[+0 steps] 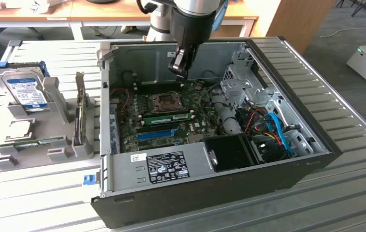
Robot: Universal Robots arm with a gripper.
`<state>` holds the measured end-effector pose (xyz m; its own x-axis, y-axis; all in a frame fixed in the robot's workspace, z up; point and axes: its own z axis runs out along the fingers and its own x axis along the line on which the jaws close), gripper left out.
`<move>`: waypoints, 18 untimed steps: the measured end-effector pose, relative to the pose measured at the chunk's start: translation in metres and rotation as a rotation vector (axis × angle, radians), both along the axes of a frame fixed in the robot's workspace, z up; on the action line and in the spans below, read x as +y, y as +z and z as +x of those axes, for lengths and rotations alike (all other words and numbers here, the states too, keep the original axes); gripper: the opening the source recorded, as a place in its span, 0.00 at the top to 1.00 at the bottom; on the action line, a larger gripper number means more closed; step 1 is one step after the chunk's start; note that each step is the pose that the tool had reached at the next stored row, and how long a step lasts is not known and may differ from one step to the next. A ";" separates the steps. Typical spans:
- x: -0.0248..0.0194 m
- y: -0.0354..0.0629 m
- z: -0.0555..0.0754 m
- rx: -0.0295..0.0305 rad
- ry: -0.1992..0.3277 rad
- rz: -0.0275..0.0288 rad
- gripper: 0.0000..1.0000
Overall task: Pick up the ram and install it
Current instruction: 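Press down the ram until it locks into place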
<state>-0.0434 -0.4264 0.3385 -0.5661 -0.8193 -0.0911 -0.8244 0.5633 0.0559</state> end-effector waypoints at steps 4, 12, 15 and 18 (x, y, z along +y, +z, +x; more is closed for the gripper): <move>0.0000 0.0000 0.000 0.0000 0.000 0.0000 0.89; 0.0000 0.0000 0.000 0.0000 -0.002 0.0000 0.89; 0.0000 0.0000 0.000 0.0000 -0.008 0.0001 0.89; 0.0000 -0.0001 0.000 0.0000 -0.023 0.0001 0.89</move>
